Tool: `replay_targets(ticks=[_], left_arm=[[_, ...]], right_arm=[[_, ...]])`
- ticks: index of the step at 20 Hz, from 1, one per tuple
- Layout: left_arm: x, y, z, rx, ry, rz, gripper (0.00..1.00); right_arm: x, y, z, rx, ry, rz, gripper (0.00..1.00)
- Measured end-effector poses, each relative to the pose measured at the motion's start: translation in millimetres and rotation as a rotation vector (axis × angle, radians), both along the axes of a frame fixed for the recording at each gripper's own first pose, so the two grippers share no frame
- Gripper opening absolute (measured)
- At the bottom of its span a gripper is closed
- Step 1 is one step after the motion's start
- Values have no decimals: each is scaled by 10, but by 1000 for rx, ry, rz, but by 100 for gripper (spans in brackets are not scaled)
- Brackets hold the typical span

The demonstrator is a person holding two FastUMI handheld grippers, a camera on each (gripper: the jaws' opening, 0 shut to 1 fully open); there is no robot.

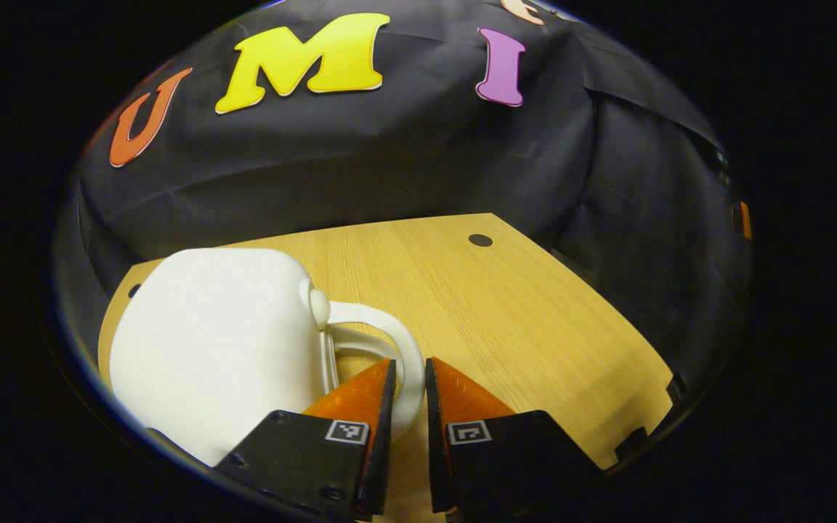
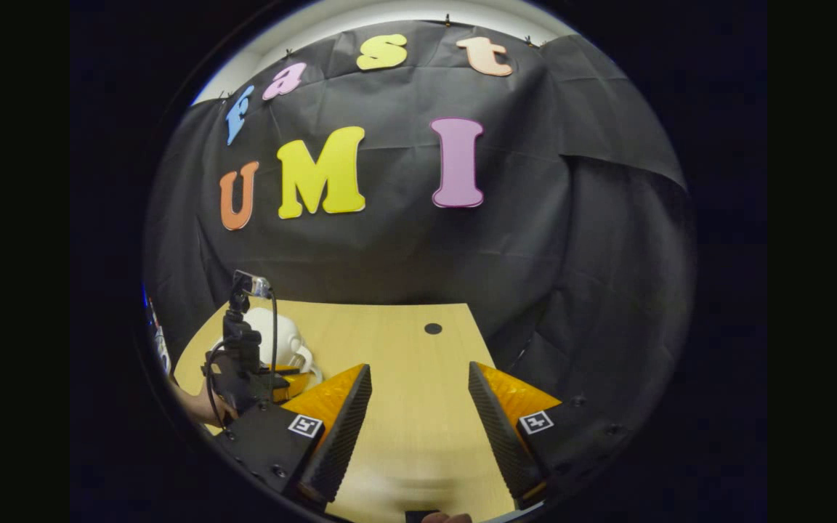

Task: First open the suitcase, pack the skin care products into it, and then close the suitcase.

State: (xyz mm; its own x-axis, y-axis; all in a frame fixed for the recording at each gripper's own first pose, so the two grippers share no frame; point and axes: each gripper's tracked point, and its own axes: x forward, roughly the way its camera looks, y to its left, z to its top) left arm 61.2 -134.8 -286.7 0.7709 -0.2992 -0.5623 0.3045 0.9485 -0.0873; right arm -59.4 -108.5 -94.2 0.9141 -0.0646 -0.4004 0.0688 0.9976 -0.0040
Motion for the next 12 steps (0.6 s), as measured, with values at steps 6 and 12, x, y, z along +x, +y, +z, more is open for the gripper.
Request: replay_targets(ticks=[6,12], left_arm=[[-208,115,496,-103,-21,125,97],[-274,796,1845,-47,-292,304,97]], right_arm=[[251,431,71,6,-28,105,79],[591,829,600,-13,-151,164,79]])
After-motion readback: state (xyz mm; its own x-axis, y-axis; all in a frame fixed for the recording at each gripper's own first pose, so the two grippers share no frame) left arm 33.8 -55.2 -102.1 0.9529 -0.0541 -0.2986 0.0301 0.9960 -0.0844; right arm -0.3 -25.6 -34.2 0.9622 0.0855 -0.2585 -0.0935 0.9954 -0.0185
